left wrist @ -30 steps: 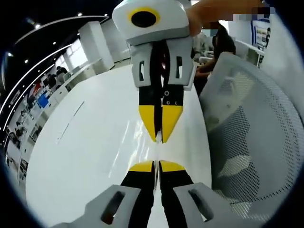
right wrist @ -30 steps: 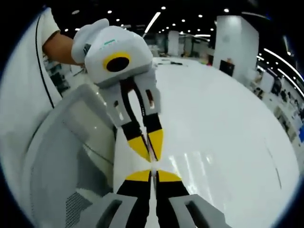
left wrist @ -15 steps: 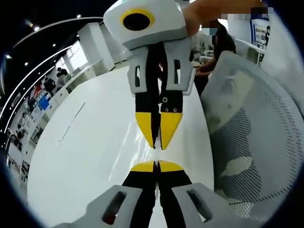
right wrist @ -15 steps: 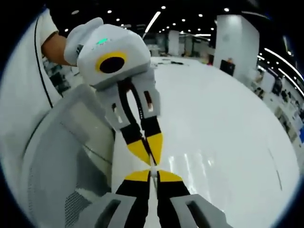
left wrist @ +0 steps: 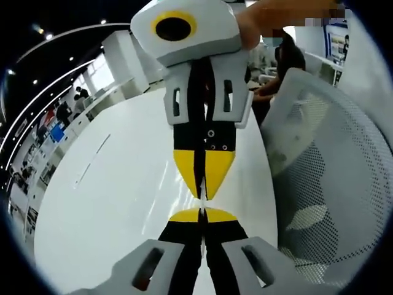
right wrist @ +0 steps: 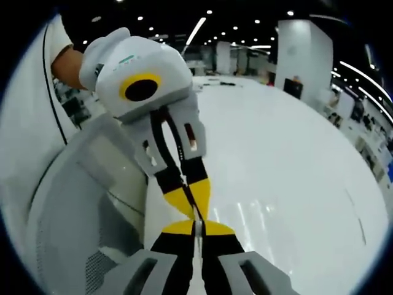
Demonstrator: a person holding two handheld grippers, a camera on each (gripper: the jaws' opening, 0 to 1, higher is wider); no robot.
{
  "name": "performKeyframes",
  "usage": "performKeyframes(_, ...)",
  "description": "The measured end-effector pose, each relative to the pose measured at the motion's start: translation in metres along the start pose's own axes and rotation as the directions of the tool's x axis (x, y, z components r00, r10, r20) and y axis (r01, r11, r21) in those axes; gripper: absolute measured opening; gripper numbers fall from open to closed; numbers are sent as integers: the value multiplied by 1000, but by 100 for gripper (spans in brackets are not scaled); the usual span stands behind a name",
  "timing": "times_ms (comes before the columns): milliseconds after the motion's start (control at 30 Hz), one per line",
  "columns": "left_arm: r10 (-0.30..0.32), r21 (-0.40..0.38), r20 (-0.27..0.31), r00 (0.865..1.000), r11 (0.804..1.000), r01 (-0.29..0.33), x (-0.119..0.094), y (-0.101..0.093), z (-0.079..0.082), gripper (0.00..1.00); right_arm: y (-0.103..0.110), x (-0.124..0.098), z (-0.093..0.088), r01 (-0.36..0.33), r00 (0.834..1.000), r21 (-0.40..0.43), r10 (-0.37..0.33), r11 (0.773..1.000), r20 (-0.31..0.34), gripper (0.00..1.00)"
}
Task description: Open the resealable bag by pulling the two sides of the seal apart until the entire bag opening is separated and visibly accessible.
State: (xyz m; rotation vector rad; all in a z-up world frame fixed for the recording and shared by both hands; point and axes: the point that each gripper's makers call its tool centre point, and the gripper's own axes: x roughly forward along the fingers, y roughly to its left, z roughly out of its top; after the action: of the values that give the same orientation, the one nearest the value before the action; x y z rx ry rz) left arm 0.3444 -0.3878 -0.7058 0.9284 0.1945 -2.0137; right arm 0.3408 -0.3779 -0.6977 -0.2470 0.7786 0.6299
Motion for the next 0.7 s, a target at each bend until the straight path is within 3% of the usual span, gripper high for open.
performKeyframes(167,-8,-29,-14,1000,1000,8,-3,2,-8,0,-4,-10,-14,10,1000,8,-10,1000,-21,0)
performKeyframes(400,-5,-25,-14,1000,1000,4,-2,4,-6,0,-11,-25,-30,43,999,23,-42,999,-31,0)
performKeyframes(533,-15,-33,-22,1000,999,15,0,3,-10,0,-11,-34,-51,61,995,-9,-61,998,-82,0)
performKeyframes(700,-20,-29,-21,1000,999,19,0,1,-9,0,-14,-47,-66,86,992,13,-85,996,-89,0)
